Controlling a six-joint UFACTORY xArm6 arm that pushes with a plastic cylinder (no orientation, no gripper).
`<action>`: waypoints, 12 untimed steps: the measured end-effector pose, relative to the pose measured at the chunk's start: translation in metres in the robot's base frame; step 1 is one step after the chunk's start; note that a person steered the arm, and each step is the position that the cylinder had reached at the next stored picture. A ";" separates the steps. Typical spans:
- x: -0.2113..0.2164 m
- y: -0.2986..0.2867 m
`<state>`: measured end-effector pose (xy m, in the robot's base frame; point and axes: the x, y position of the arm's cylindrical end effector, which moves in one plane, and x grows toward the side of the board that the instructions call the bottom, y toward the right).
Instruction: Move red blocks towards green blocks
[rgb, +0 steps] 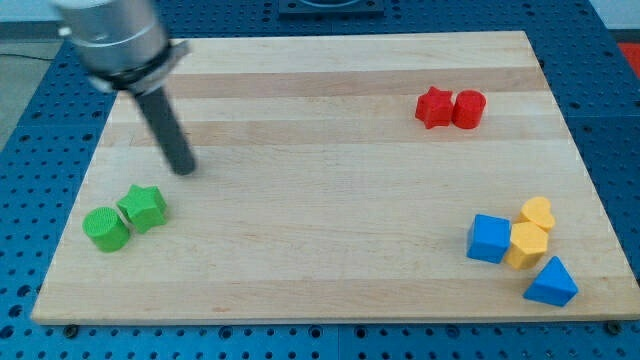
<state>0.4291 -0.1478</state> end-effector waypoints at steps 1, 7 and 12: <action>0.000 0.117; -0.085 0.149; 0.007 0.104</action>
<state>0.4359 -0.0440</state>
